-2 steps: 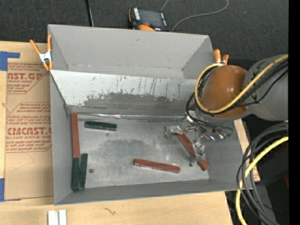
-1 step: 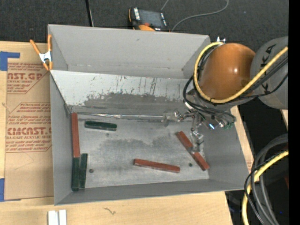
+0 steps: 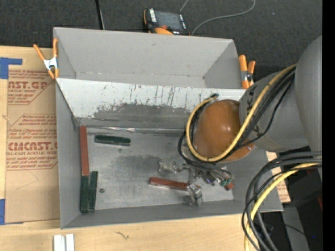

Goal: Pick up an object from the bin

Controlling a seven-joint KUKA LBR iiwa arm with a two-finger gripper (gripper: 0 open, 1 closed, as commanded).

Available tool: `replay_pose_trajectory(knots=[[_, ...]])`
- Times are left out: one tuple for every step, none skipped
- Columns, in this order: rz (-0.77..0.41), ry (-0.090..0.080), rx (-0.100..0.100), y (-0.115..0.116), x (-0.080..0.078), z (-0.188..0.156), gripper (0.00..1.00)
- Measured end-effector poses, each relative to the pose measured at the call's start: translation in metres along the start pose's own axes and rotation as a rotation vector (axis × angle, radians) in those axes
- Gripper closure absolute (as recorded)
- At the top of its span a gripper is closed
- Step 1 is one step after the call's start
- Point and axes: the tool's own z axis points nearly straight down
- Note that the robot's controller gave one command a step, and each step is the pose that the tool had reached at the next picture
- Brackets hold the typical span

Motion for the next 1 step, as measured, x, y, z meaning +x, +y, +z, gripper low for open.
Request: replay_pose_trajectory(knots=[[0.003, 0.0, 0.003, -0.0024, -0.0002, -0.003, 1.0]])
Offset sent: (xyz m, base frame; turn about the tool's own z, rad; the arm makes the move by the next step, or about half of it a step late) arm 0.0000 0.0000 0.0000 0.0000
